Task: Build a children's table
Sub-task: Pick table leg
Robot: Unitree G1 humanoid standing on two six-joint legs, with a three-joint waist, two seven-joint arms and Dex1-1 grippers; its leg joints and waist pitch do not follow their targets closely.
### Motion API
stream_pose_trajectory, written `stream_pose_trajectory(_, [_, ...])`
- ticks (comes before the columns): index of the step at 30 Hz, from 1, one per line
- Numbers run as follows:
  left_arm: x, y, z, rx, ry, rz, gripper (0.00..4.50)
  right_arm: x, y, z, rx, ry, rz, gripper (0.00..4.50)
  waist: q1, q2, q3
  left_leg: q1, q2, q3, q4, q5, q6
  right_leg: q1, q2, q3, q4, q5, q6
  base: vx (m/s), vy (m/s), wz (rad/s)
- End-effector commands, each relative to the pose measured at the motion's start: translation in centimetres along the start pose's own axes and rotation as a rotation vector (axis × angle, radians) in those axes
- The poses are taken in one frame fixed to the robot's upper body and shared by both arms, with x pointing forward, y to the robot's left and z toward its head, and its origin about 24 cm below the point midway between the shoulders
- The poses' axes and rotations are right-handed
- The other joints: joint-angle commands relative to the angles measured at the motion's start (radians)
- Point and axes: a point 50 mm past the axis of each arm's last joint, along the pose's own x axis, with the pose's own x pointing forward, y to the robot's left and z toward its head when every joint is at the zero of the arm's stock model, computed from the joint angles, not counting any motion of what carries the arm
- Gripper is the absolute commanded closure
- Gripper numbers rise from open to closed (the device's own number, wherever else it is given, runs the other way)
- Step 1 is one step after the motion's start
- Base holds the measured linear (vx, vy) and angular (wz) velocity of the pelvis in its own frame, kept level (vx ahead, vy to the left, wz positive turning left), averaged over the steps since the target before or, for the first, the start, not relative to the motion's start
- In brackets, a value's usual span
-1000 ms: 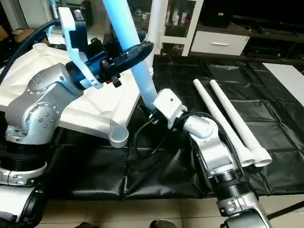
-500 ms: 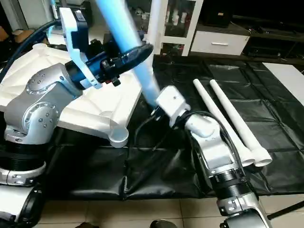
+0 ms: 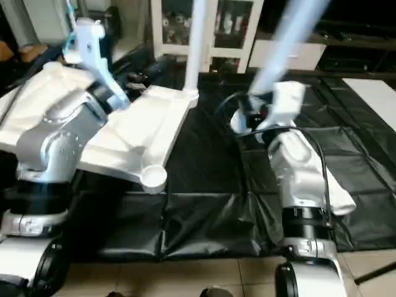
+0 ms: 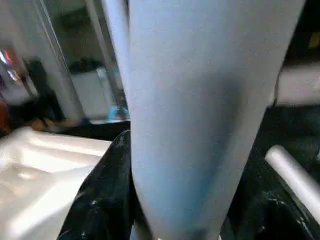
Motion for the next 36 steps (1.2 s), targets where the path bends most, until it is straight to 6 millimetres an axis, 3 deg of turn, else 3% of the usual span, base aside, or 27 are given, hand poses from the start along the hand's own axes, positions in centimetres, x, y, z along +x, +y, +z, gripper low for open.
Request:
stream_pose_trajectory(1, [-0.8, 1.6, -1.7, -0.024, 0.027, 0.100, 0.91, -1.8, 1.5, 0.1, 0.197, 0.043, 0.253, 2.63, 0.010, 0.010, -0.085, 0.009, -0.008, 0.000, -0.071, -0.287, 0.029, 0.067, -0.015, 0.009, -0.086, -0.426, -0.082, 0.000, 0.000, 0.00])
stream_pose_trajectory(3, [-1.3, 2.3, -2.5, -0.023, 0.019, 0.158, 0.91, -2.9, 1.8, 0.0, 0.267, 0.059, 0.331, 2.63, 0.016, 0.007, -0.085, 0.009, 0.000, 0.000, -0.075, -0.277, 0.050, 0.066, -0.014, 0.012, -0.084, -0.373, -0.105, 0.000, 0.000, 0.00])
stream_pose_trajectory(5, [-1.9, 2.6, -2.9, 0.018, -0.031, 0.146, 0.91, -3.9, 1.8, -0.3, 0.309, 0.078, 0.373, 2.63, 0.022, 0.003, -0.092, 0.007, 0.005, -0.001, -0.074, -0.242, 0.051, 0.063, -0.022, 0.013, -0.080, -0.346, -0.129, 0.000, 0.000, 0.00])
stream_pose_trajectory(7, [-2.1, 2.5, -2.9, 0.037, -0.057, 0.110, 0.91, -4.2, 1.7, -0.4, 0.309, 0.086, 0.378, 2.63, 0.028, 0.006, -0.085, 0.013, 0.009, 0.001, -0.078, -0.266, 0.040, 0.054, -0.022, 0.014, -0.082, -0.371, -0.137, 0.000, 0.000, 0.00])
stream_pose_trajectory(8, [-2.9, 2.0, -3.0, 0.077, -0.114, -0.002, 0.91, -4.5, 1.5, -0.5, 0.246, 0.103, 0.351, 2.63, 0.027, 0.001, -0.083, 0.013, 0.008, 0.002, -0.078, -0.277, 0.036, 0.053, -0.023, 0.014, -0.084, -0.391, -0.133, 0.000, 0.000, 0.00])
stream_pose_trajectory(9, [-3.3, 2.1, -2.9, 0.099, -0.142, 0.014, 0.91, -4.5, 1.3, -0.5, 0.173, 0.104, 0.298, 2.63, 0.033, 0.007, -0.079, 0.015, 0.013, -0.001, -0.084, -0.300, 0.012, 0.049, -0.029, 0.015, -0.086, -0.441, -0.113, 0.000, 0.000, 0.00])
stream_pose_trajectory(11, [-3.5, 2.2, -2.9, 0.110, -0.157, 0.040, 0.91, -4.5, 1.2, -0.4, 0.127, 0.102, 0.264, 2.63, 0.032, 0.008, -0.077, 0.019, 0.012, 0.001, -0.083, -0.319, 0.001, 0.044, -0.027, 0.015, -0.088, -0.457, -0.104, 0.000, 0.000, 0.00])
stream_pose_trajectory(13, [-4.5, 2.1, -3.0, 0.067, -0.203, 0.110, 0.91, -4.4, 1.1, -0.2, -0.070, 0.091, 0.124, 2.63, 0.033, 0.015, -0.072, 0.021, 0.007, 0.001, -0.085, -0.358, -0.025, 0.041, -0.024, 0.013, -0.100, -0.504, -0.069, 0.000, 0.000, 0.00])
stream_pose_trajectory(14, [-4.8, 2.0, -3.1, 0.053, -0.241, 0.148, 0.91, -4.7, 1.1, -0.2, -0.118, 0.099, 0.090, 2.63, 0.039, 0.038, -0.073, 0.027, 0.004, -0.002, -0.084, -0.374, -0.029, 0.039, -0.026, 0.012, -0.101, -0.518, -0.065, 0.000, 0.000, 0.00])
stream_pose_trajectory(15, [-4.9, 1.9, -3.1, 0.052, -0.255, 0.161, 0.91, -4.8, 1.2, -0.3, -0.128, 0.106, 0.081, 2.63, 0.035, 0.031, -0.070, 0.028, 0.006, -0.001, -0.086, -0.391, -0.025, 0.036, -0.021, 0.011, -0.112, -0.530, -0.054, 0.000, 0.000, 0.00])
stream_pose_trajectory(17, [-5.8, 1.2, -3.5, 0.017, -0.285, 0.118, 0.91, -5.6, 1.7, -0.9, -0.174, 0.150, 0.058, 2.63, 0.035, 0.022, -0.072, 0.015, 0.001, -0.003, -0.087, -0.389, -0.011, 0.046, -0.020, 0.006, -0.114, -0.552, -0.024, 0.000, 0.000, 0.00])
stream_pose_trajectory(18, [-5.9, 1.0, -3.9, 0.019, -0.283, 0.115, 0.91, -5.8, 1.8, -1.0, -0.175, 0.140, 0.043, 2.63, 0.035, 0.024, -0.072, 0.017, 0.000, -0.003, -0.086, -0.398, -0.008, 0.043, -0.021, 0.005, -0.117, -0.572, -0.016, 0.000, 0.000, 0.00])
stream_pose_trajectory(20, [-6.1, 0.6, -6.1, 0.221, -0.148, 0.132, 0.91, -6.0, 1.8, -1.2, -0.255, 0.073, -0.006, 2.63, 0.026, 0.023, -0.069, 0.015, -0.001, -0.008, -0.084, -0.427, -0.006, 0.034, -0.020, -0.003, -0.127, -0.636, 0.029, 0.000, 0.000, 0.00])
stream_pose_trajectory(22, [-6.1, 0.1, -6.6, 0.285, -0.134, 0.051, 0.91, -5.8, 1.4, -1.0, -0.297, 0.025, -0.073, 2.63, 0.015, 0.027, -0.067, 0.020, -0.008, -0.010, -0.078, -0.456, -0.008, 0.029, -0.018, -0.011, -0.137, -0.694, 0.054, 0.000, 0.000, 0.00])
stream_pose_trajectory(24, [-5.9, 0.1, -6.7, 0.273, -0.130, 0.025, 0.91, -5.7, 1.0, -1.6, -0.286, 0.064, -0.100, 2.63, 0.004, 0.034, -0.066, 0.029, -0.009, -0.012, -0.076, -0.480, -0.005, 0.027, -0.013, -0.022, -0.149, -0.701, 0.056, 0.000, 0.000, 0.00])
stream_pose_trajectory(26, [-5.3, -0.3, -6.8, 0.281, -0.124, -0.024, 0.91, -5.9, 0.2, -2.4, -0.298, 0.108, -0.137, 2.63, -0.015, 0.041, -0.059, 0.027, 0.007, -0.030, -0.094, -0.549, 0.001, 0.053, -0.017, -0.050, -0.156, -0.662, 0.040, 0.000, 0.000, 0.00])
stream_pose_trajectory(27, [-5.2, -0.3, -6.9, 0.315, -0.126, -0.030, 0.91, -5.9, 0.1, -2.6, -0.309, 0.116, -0.139, 2.63, -0.021, 0.037, -0.054, 0.028, 0.015, -0.036, -0.103, -0.586, -0.001, 0.057, -0.015, -0.054, -0.159, -0.640, 0.032, 0.000, 0.000, 0.00])
stream_pose_trajectory(28, [-5.1, -0.3, -6.9, 0.321, -0.120, -0.039, 0.91, -5.9, 0.2, -2.6, -0.298, 0.106, -0.140, 2.63, -0.033, 0.040, -0.048, 0.024, 0.030, -0.048, -0.126, -0.665, -0.008, 0.076, -0.013, -0.059, -0.140, -0.581, 0.014, 0.000, 0.000, 0.00])
stream_pose_trajectory(29, [-4.9, -0.1, -6.9, 0.324, -0.110, -0.080, 0.91, -5.8, 0.2, -2.5, -0.272, 0.092, -0.148, 2.63, -0.040, 0.028, -0.046, 0.014, 0.042, -0.053, -0.144, -0.710, -0.013, 0.099, -0.019, -0.052, -0.113, -0.546, 0.007, 0.000, 0.000, 0.00])
stream_pose_trajectory(30, [-4.8, 0.0, -6.9, 0.359, -0.099, -0.127, 0.91, -5.6, 0.4, -2.3, -0.253, 0.078, -0.144, 2.63, -0.038, 0.031, -0.040, 0.017, 0.040, -0.052, -0.151, -0.734, -0.017, 0.098, -0.020, -0.052, -0.111, -0.566, 0.006, 0.000, 0.000, 0.00])
stream_pose_trajectory(31, [-4.7, 0.4, -6.7, 0.403, -0.045, -0.240, 0.91, -5.2, 0.8, -2.0, -0.245, 0.056, -0.116, 2.63, -0.040, 0.027, -0.040, 0.040, 0.027, -0.041, -0.140, -0.749, -0.026, 0.078, -0.023, -0.049, -0.126, -0.636, 0.004, 0.000, 0.000, 0.00])
stream_pose_trajectory(32, [-4.7, 0.4, -6.7, 0.404, -0.045, -0.241, 0.91, -5.2, 0.8, -2.0, -0.245, 0.056, -0.116, 2.63, -0.061, 0.029, -0.030, 0.047, 0.012, -0.041, -0.132, -0.764, -0.035, 0.076, -0.014, -0.083, -0.153, -0.750, 0.034, 0.000, 0.000, 0.00])
stream_pose_trajectory(33, [-4.6, 0.7, -6.1, 0.460, -0.036, -0.294, 0.91, -5.0, 1.0, -1.9, -0.254, 0.055, -0.090, 2.63, -0.065, 0.030, -0.031, 0.036, 0.017, -0.042, -0.139, -0.759, -0.039, 0.096, -0.014, -0.090, -0.142, -0.750, 0.043, -0.100, -0.048, -0.07])
stream_pose_trajectory(34, [-4.6, 1.1, -5.6, 0.511, -0.036, -0.327, 0.91, -4.9, 1.3, -1.9, -0.256, 0.059, -0.063, 2.63, -0.022, 0.051, -0.022, -0.056, 0.068, -0.038, -0.242, -0.834, -0.039, 0.187, -0.005, -0.058, 0.075, -0.567, 0.008, -0.100, -0.048, -0.07])
stream_pose_trajectory(35, [-4.4, 2.0, -4.8, 0.574, -0.023, -0.361, 0.91, -4.7, 1.7, -1.9, -0.257, 0.070, -0.008, 2.63, 0.058, 0.041, -0.025, -0.064, 0.071, 0.019, -0.242, -0.799, 0.000, 0.158, 0.001, 0.012, 0.155, -0.378, -0.015, -0.056, -0.101, 0.11])
stream_pose_trajectory(36, [-4.3, 2.2, -4.6, 0.587, -0.020, -0.367, 0.91, -4.7, 1.8, -1.9, -0.257, 0.072, 0.004, 2.63, 0.024, -0.015, -0.055, 0.023, 0.040, 0.019, -0.147, -0.656, 0.018, 0.098, -0.019, 0.078, 0.098, -0.588, 0.046, -0.024, -0.169, 0.08])
